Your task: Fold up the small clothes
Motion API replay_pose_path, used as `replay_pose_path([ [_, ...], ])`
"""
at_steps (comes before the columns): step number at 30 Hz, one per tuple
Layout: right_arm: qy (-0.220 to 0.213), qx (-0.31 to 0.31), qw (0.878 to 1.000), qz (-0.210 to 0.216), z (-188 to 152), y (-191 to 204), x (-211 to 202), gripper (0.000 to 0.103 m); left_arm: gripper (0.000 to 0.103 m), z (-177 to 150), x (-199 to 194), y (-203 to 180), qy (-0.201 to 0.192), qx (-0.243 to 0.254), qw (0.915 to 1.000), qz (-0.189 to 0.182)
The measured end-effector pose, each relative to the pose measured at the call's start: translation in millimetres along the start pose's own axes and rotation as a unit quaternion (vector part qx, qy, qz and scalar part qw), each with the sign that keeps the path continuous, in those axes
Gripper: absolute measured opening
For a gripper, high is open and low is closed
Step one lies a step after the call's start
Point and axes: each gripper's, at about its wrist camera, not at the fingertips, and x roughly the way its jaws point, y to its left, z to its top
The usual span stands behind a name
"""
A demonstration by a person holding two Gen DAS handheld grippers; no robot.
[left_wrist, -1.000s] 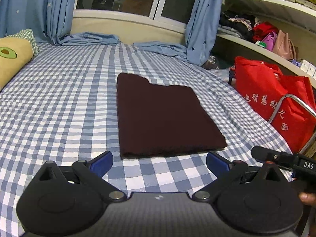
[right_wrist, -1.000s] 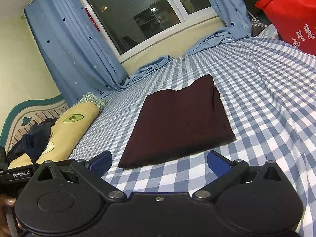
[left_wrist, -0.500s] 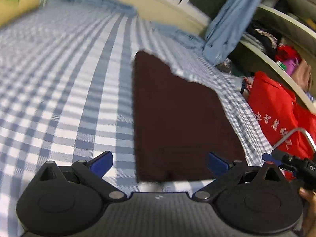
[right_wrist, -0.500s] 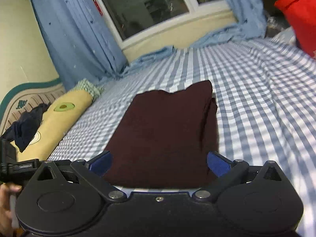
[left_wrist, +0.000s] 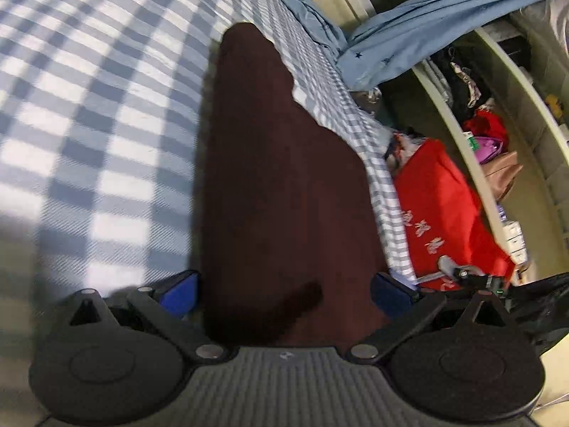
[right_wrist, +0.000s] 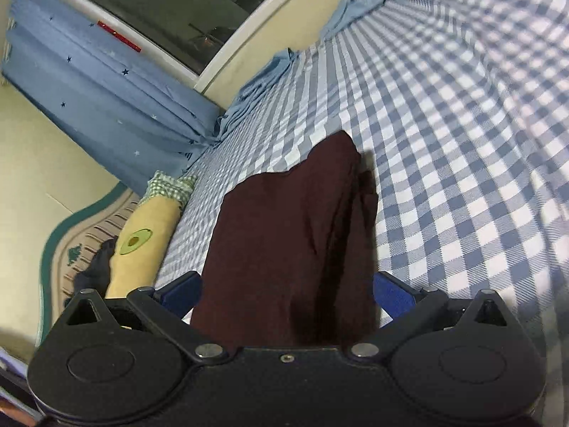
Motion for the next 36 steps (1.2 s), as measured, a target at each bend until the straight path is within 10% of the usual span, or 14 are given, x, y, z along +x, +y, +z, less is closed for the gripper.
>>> replay_pose_path([
  [7,0.048,0.062,0.997,0.025,25,-45,44,0.101,0.102,5,18,-8,-0.016,0.006,0.9998,-0.007],
  [17,0.090,-0.014,0.995,0.049,57,-16,119,0.101,0.092,1,24,-15,-0.042,0.021,0.9989,-0.006],
  [22,0.102,-0.066,0.993,0.005,53,-8,118,0.043,0.043,-5,8,-10,-0.047,0.036,0.9979,0.024],
  [29,0.058,-0.117,0.991,-0.013,34,40,109,0.027,0.027,-17,-23,-33,-0.085,0.079,0.9930,0.022],
  [36,0.043,-0.155,0.987,0.022,14,138,105,0.026,0.027,-30,-141,-40,-0.129,0.109,0.9854,0.023],
])
